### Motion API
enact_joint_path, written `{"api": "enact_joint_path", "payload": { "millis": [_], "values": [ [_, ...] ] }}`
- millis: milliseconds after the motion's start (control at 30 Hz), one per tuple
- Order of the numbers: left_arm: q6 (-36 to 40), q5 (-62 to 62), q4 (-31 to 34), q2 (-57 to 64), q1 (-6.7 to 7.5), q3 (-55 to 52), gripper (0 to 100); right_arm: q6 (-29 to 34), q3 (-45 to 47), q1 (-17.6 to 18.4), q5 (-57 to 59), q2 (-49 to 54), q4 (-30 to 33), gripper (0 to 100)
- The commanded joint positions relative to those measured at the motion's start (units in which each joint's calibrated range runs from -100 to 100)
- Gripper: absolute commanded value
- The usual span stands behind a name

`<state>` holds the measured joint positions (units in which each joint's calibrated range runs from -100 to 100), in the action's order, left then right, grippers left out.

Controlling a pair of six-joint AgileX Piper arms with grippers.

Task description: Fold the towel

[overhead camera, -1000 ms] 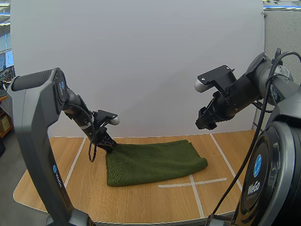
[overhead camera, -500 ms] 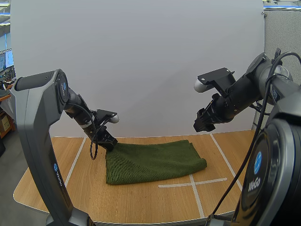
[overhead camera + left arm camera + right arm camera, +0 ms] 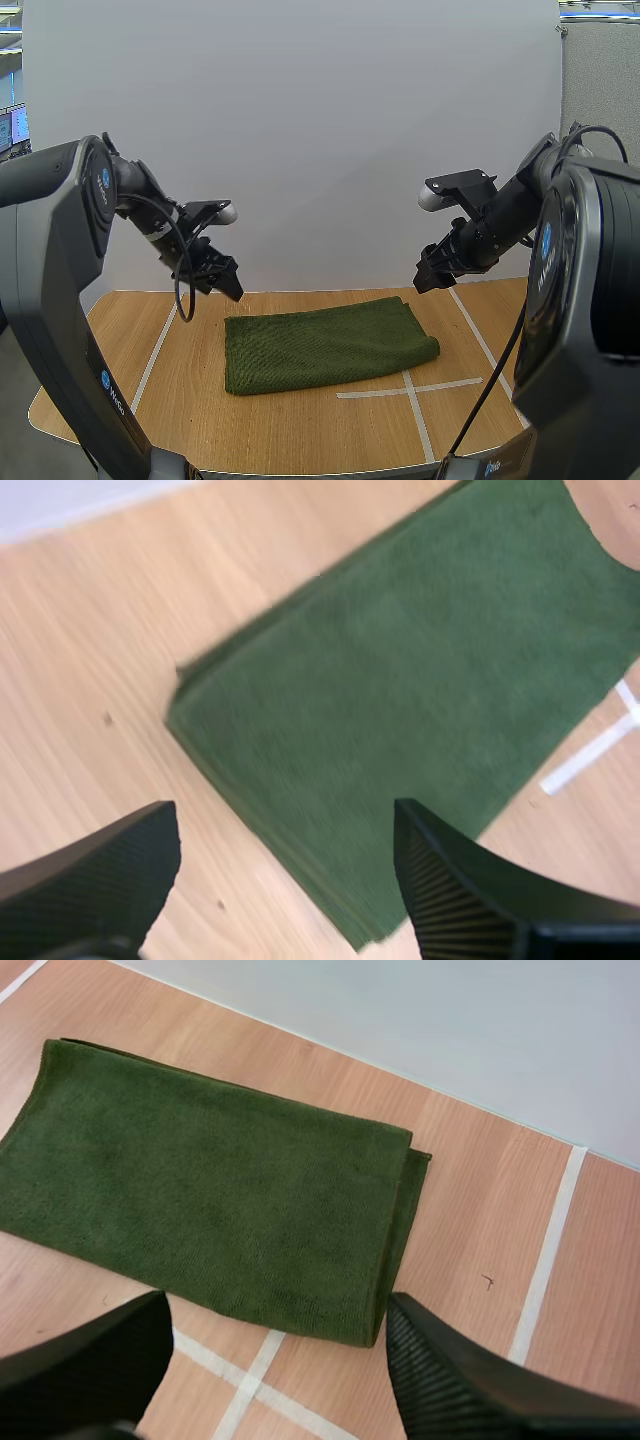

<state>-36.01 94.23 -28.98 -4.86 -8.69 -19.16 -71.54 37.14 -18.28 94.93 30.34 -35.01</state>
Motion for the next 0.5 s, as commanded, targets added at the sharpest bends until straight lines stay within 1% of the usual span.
{"api": "enact_joint_path", "payload": {
  "millis": [0,67,133,233,300,400,467],
  "values": [
    [-0.18,5.77,-3.01,0.59,-3.46,-7.24,98,-1.94,-0.08,-0.22,-1.31,-1.5,-2.94,100],
    [-1.13,5.77,-3.78,0.59,-3.93,-9.99,98,-2.83,-0.08,-0.22,-1.31,-1.5,-4.16,100],
    [-1.6,4.71,-3.94,0.45,-3.93,-11.88,98,-3.41,-0.08,-0.22,-1.31,-1.5,-4.57,100],
    [-3.96,3.02,-7.35,0.34,-3.93,-15.85,98,-3.51,-0.08,-0.22,-1.31,-1.79,-5.11,100],
    [-4.71,-0.73,-8.63,0.34,-3.93,-18.02,98,-3.51,-0.08,-0.22,-1.31,-2.06,-5.1,100],
    [-5.35,-7.85,-8.87,0.0,-3.93,-20.26,98,-3.51,-0.08,-0.22,-1.31,-2.03,-4.87,100],
    [-5.89,-9.2,-8.87,-1.07,-3.93,-20.76,98,-3.37,-0.08,-0.22,-1.31,-2.03,-4.37,100]
  ]
}}
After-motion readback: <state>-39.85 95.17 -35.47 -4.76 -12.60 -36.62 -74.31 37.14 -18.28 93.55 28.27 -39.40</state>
